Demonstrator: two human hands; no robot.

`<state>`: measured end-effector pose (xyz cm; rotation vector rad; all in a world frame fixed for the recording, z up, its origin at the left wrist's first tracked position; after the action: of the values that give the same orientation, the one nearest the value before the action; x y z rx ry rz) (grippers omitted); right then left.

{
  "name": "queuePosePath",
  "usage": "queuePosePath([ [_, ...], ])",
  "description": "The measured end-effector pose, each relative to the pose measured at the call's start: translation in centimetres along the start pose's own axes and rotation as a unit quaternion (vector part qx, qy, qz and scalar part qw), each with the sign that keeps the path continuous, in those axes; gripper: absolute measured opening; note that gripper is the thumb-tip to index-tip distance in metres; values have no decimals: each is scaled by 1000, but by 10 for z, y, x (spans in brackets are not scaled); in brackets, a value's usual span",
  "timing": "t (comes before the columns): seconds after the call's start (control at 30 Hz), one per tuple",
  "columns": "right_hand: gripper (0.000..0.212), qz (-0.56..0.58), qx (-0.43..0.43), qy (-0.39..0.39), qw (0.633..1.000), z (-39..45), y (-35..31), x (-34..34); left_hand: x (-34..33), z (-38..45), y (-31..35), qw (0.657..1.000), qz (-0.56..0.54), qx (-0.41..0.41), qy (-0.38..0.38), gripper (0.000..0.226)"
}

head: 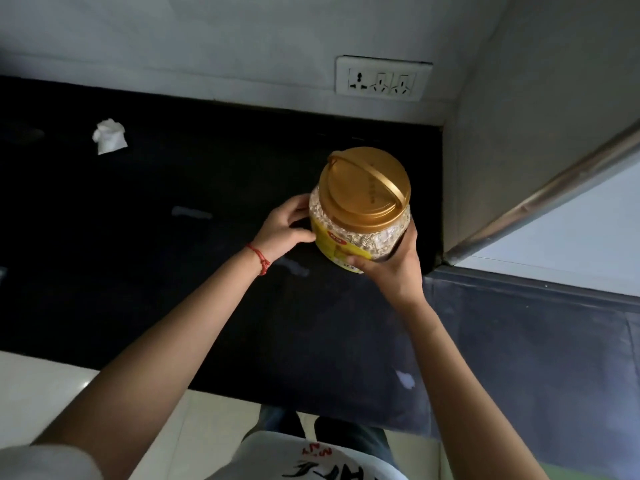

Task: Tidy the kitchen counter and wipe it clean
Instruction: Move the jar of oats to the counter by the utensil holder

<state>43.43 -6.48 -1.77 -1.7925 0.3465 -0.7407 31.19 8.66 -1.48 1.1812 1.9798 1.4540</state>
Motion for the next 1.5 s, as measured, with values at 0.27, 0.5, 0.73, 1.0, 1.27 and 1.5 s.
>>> queuePosePath([
  [0.27, 111, -18, 2, -27, 999, 10, -2, 9, -20, 39, 3, 972, 160, 40, -168, 95],
  [0.5, 105, -10, -1, -54, 998, 3, -9, 17, -19, 17, 14, 971, 167, -26, -170, 108],
  [0.73, 91, 135, 7, -76, 988, -31, -32, -17, 10, -48, 38, 999, 9, -37, -33, 103],
  [1.0, 79, 160, 16, -238, 958, -76, -86, -122, 82, -172, -17, 971, -130, -25, 200, 101],
  [1.27, 71, 61, 31, -394, 917, -166, -131, -274, 155, -349, -109, 868, -211, 17, 449, 62],
  [1.5, 47, -31, 30, -521, 852, -284, -136, -433, 205, -512, -204, 768, -275, 73, 573, 105],
])
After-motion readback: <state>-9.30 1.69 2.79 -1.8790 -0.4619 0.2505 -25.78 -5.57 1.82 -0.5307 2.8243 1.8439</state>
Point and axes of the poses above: each hand's wrist, its own z-axis towards the middle knuckle, its own x-axis out of the back of the hand, y = z × x, the point moved 8 cm from there along z, towards the middle knuckle, and after that the axes turned 4 degrees about -y, right-handed, at the moved point
